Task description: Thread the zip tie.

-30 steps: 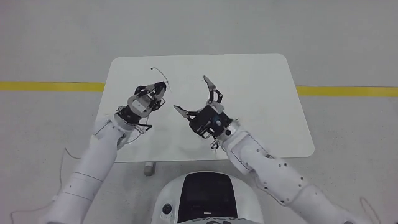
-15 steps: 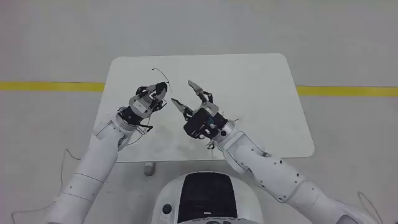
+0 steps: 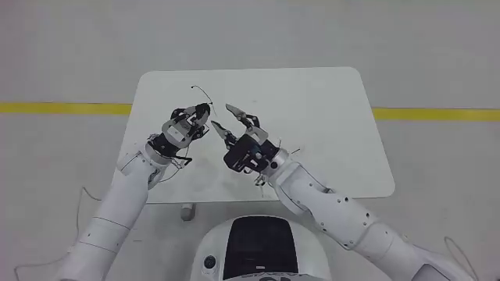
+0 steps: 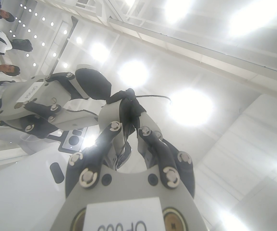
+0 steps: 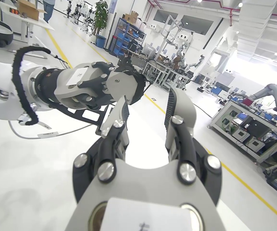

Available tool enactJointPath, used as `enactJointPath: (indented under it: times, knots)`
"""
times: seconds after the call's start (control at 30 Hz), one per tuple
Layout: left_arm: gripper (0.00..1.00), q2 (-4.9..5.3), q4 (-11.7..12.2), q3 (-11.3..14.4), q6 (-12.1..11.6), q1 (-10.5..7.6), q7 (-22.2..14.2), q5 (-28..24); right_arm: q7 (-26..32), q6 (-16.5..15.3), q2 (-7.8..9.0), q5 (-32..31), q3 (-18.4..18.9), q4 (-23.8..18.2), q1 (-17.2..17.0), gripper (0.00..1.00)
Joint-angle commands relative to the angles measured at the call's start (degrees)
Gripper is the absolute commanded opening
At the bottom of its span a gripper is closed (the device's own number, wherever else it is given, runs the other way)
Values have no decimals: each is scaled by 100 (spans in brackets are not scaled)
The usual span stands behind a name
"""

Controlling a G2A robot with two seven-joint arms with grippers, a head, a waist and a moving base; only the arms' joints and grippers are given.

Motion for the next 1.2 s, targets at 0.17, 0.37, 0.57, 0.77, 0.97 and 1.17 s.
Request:
enactJointPath:
  times: [0.17,0.37,0.57,0.77,0.97,1.17]
  knots:
    - [0,0,0,0,0,0,0,0,27,-56,-92,0,-23,102,106,29]
    - [0,0,0,0,0,0,0,0,30,-66,-150,0,-52,181,176,28]
    - [0,0,0,0,0,0,0,0,6,-45,-184,0,-60,210,189,24]
    - [0,0,0,0,0,0,0,0,-11,-16,-193,0,-64,210,179,13]
    - [0,0,0,0,0,0,0,0,-16,11,-180,0,-82,190,175,7]
    - [0,0,0,0,0,0,0,0,-14,72,-147,0,-105,146,159,0]
